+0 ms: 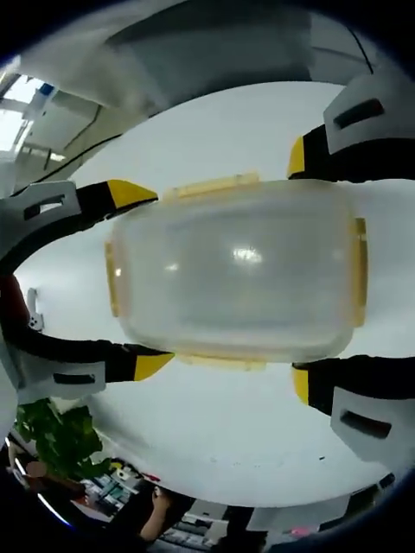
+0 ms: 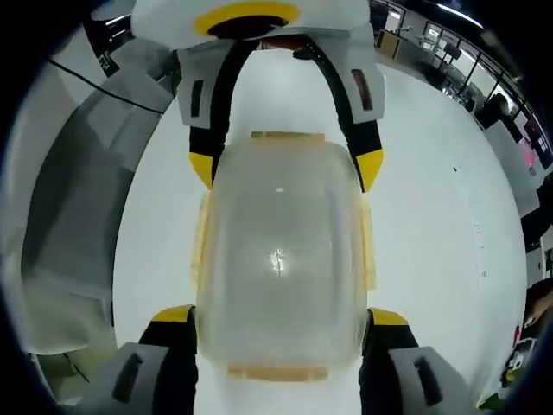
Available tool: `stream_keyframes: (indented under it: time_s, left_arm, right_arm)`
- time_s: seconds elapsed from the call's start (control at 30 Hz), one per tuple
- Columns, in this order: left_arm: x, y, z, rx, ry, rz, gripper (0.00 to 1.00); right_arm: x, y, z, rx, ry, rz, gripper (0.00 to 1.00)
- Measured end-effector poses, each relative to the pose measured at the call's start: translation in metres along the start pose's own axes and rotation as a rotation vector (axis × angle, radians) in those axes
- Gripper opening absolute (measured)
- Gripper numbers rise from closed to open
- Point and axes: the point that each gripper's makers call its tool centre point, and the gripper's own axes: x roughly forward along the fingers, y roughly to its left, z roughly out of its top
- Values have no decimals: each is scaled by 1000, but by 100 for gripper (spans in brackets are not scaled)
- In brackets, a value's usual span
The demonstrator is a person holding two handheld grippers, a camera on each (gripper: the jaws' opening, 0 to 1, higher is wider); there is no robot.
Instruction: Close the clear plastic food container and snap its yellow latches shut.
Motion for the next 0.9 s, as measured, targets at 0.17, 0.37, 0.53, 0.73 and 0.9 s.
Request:
stream_keyframes:
  time_s: [0.17, 0.37, 0.53, 0.73, 0.9]
  left_arm:
    - [-8, -6, -21, -5, 15, 1, 81]
    - [-19, -14, -49, -21, 24, 6, 81]
    - [-30, -21, -76, -31, 32, 10, 81]
    - [-44, -27, -112, -45, 38, 17, 81]
    - [-54, -32, -138, -54, 42, 20, 81]
  right_arm:
    - [7, 3, 21, -6, -13, 1, 76]
    - [18, 8, 50, -21, -13, 6, 76]
    - [27, 12, 78, -33, -16, 12, 76]
    - [40, 15, 114, -49, -16, 16, 76]
    - [50, 16, 141, -57, -9, 17, 77]
